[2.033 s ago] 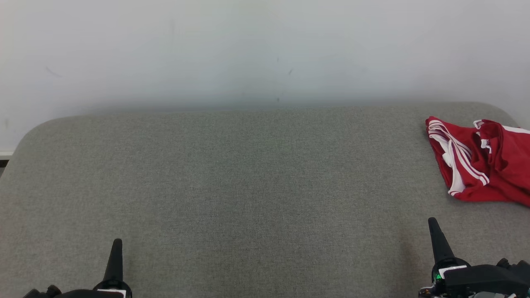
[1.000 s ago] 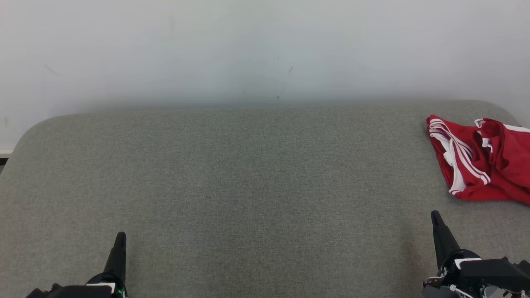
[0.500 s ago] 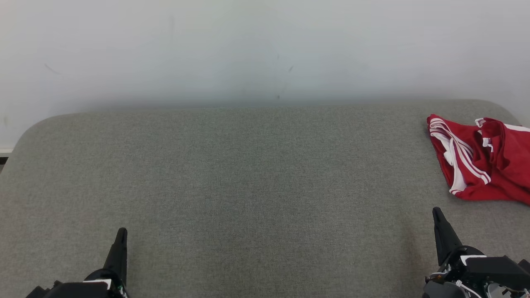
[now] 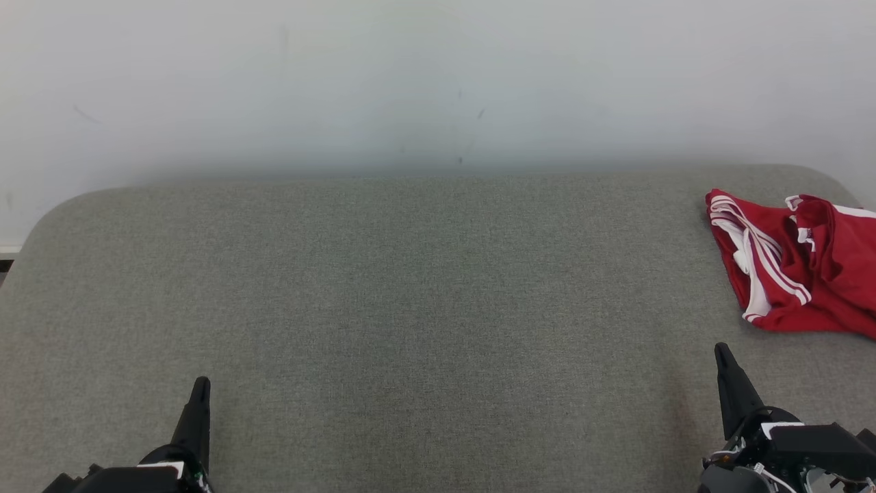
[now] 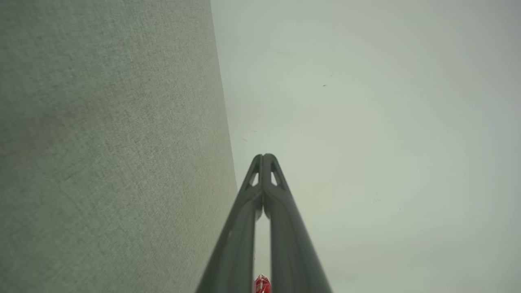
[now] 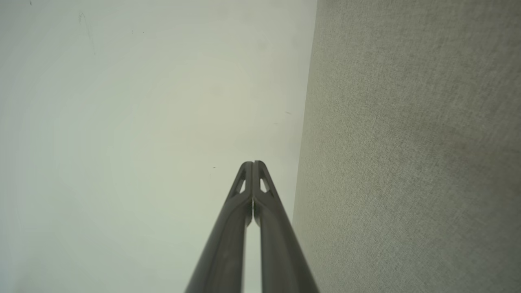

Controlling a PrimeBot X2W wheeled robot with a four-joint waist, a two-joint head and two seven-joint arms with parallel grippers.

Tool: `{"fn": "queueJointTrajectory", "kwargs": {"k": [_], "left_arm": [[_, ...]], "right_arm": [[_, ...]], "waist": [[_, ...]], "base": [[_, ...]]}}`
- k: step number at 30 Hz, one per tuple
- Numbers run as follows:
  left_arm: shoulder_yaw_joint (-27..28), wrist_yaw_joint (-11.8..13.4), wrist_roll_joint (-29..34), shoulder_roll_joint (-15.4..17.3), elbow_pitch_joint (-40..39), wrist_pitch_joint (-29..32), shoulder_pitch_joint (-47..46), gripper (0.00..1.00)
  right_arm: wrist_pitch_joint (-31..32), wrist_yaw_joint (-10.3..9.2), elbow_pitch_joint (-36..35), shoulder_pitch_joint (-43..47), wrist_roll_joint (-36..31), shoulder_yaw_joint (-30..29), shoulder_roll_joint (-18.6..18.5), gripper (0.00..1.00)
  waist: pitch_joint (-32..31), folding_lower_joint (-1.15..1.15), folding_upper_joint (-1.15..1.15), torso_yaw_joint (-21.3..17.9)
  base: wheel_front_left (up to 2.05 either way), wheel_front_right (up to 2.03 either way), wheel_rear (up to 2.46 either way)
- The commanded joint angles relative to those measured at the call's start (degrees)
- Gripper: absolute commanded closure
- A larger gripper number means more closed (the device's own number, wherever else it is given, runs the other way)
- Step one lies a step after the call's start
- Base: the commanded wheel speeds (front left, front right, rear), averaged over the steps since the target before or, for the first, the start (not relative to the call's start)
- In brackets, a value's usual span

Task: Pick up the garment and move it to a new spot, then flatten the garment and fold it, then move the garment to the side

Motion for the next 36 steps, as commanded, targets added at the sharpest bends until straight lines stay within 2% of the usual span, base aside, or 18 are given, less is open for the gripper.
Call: {"fn": "queueJointTrajectory", "kwargs": {"k": [1,36], "left_arm": [[0.2,-0.2,-0.3,0.3,0.0,0.0,-0.6,1.0],[0.2,-0.2,-0.3,0.3,0.0,0.0,-0.6,1.0]], "right_arm": [[0.1,-0.12,0.0,-0.4,-0.3,-0.2,0.2,1.0],[0.5,-0.12,0.1,-0.5,-0.7,-0.7,0.5,1.0]], "waist": [[0.0,0.0,0.0,0.0],[0.0,0.0,0.0,0.0]], "base": [[0.0,0.0,0.0],[0.0,0.0,0.0]]}}
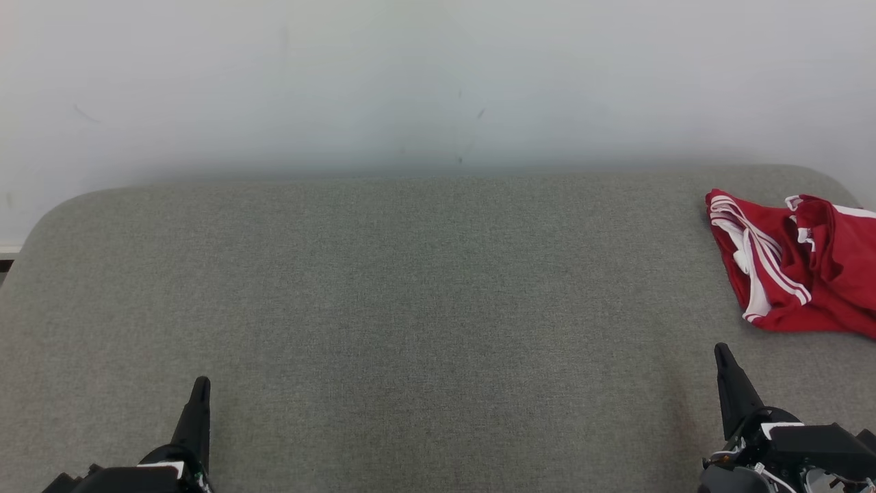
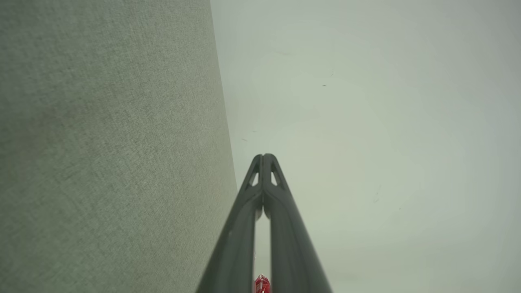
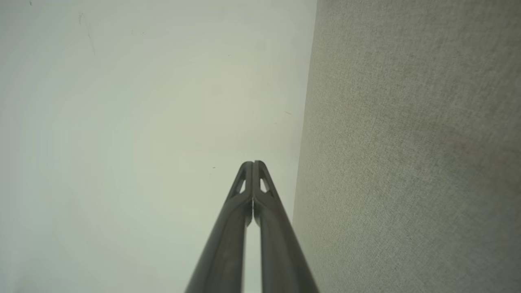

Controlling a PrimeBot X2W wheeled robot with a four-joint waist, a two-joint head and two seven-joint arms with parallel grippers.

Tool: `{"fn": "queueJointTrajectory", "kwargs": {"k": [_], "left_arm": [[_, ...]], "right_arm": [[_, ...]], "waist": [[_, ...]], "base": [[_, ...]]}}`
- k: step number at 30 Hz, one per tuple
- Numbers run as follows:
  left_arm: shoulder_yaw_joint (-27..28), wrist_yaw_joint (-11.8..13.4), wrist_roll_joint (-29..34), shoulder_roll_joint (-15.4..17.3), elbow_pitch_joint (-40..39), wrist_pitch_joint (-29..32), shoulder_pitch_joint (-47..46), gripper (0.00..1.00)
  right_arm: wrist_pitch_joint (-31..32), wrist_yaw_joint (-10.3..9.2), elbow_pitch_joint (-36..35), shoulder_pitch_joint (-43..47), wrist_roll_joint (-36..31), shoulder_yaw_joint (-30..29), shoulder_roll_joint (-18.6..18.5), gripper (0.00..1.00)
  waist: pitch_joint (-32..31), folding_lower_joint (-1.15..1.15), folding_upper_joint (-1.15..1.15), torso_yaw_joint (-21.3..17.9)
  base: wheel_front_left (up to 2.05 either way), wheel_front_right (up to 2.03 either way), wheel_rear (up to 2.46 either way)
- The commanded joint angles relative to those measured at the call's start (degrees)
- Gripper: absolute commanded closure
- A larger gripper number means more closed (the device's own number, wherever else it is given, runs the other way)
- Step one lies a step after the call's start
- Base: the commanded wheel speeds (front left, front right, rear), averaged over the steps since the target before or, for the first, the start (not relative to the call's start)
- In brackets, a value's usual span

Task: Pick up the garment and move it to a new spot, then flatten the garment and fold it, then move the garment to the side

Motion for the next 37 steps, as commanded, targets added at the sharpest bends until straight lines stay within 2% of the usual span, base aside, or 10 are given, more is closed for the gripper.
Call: {"fn": "queueJointTrajectory", "kwargs": {"k": [1,37], "left_arm": [[0.2,-0.2,-0.3,0.3,0.0,0.0,-0.6,1.0],[0.2,-0.2,-0.3,0.3,0.0,0.0,-0.6,1.0]], "right_arm": [[0.1,-0.12,0.0,-0.5,-0.2,-0.2,0.1,1.0],[0.5,-0.12,0.1,-0.5,-0.5,-0.5,0.3,1.0]], "waist": [[0.0,0.0,0.0,0.0],[0.0,0.0,0.0,0.0]], "base": [[0.0,0.0,0.0],[0.0,0.0,0.0]]}}
